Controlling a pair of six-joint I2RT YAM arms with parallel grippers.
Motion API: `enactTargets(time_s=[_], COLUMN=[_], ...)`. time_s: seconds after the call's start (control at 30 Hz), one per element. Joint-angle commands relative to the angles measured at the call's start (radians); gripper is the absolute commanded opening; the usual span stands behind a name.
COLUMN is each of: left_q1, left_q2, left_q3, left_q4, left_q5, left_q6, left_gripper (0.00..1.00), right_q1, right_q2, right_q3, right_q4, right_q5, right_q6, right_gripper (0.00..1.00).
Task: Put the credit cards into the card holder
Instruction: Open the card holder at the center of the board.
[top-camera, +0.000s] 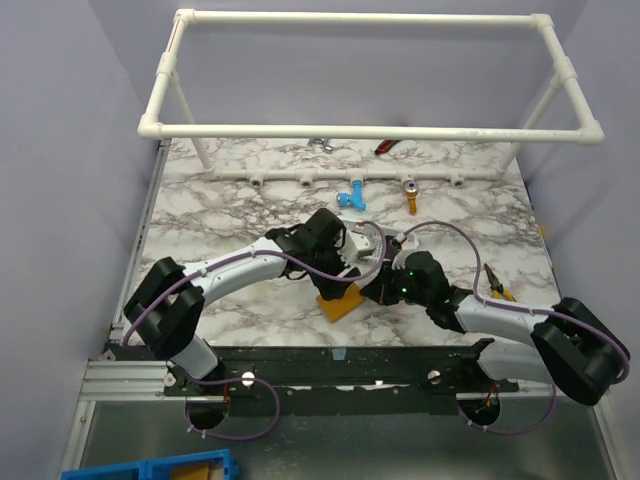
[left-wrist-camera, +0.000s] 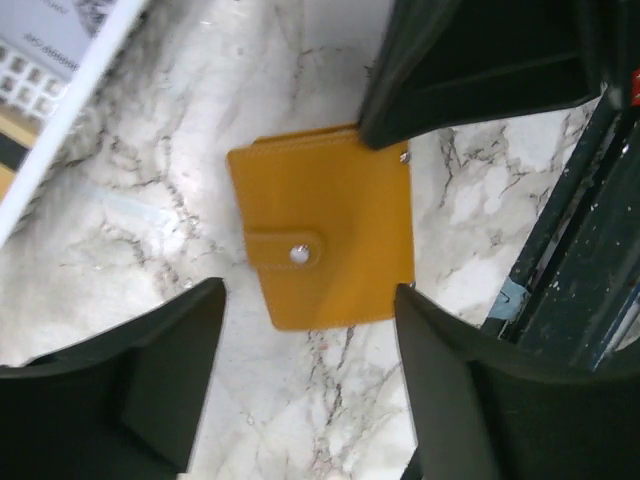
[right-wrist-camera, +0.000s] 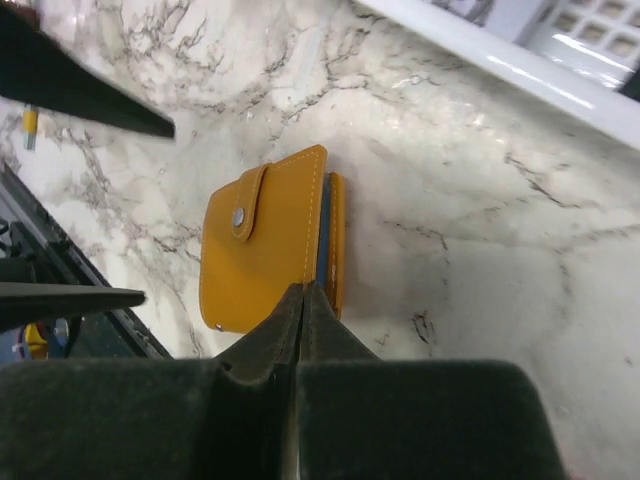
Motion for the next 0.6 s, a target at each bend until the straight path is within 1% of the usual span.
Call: enactTargets(time_s=[0.0, 0.1, 0.17, 0.27, 0.33, 0.43, 0.57], left_q1=[0.114, 0.160, 0.161, 0.160, 0.161, 0.169, 0.172], left_q2=[-0.058, -0.036, -0.032, -0.048, -0.050, -0.039, -0.028], left_q3=[-0.034, -0.036, -0.053, -0.113, -0.136, -0.144, -0.167], left_q4=[0.040, 0.043, 0.063, 0.145, 0.183, 0.193, 0.208], left_q5=[0.181, 0.264, 0.293, 0.291, 0.265, 0.282, 0.322], left_q6=[-0.165, -0.257, -0.281, -0.318, -0.333, -0.354, -0.395], left_gripper=[0.79, 0.82, 0.82, 0.81, 0.81, 0.80, 0.81], right_q1=[-0.001, -0.001, -0.002, -0.002, -0.001, -0.001, -0.001], right_q2=[-0.138, -0.214, -0.236, -0.248, -0.268, -0.305, -0.319], right_q3=[-0.054, -0.072, -0.076, -0.075, -0.079, -0.079, -0.037], right_q4=[-0.106, -0.167, -0.203, -0.236, -0.246, -0.241, -0.263], right_q5=[0.178, 0.229, 0.230, 0.229, 0.265, 0.276, 0.277], right_q6=[0.058, 0.079, 0.098, 0.124, 0.134, 0.149, 0.151], right_gripper=[0.01, 0.01, 0.01, 0.01, 0.01, 0.01, 0.01])
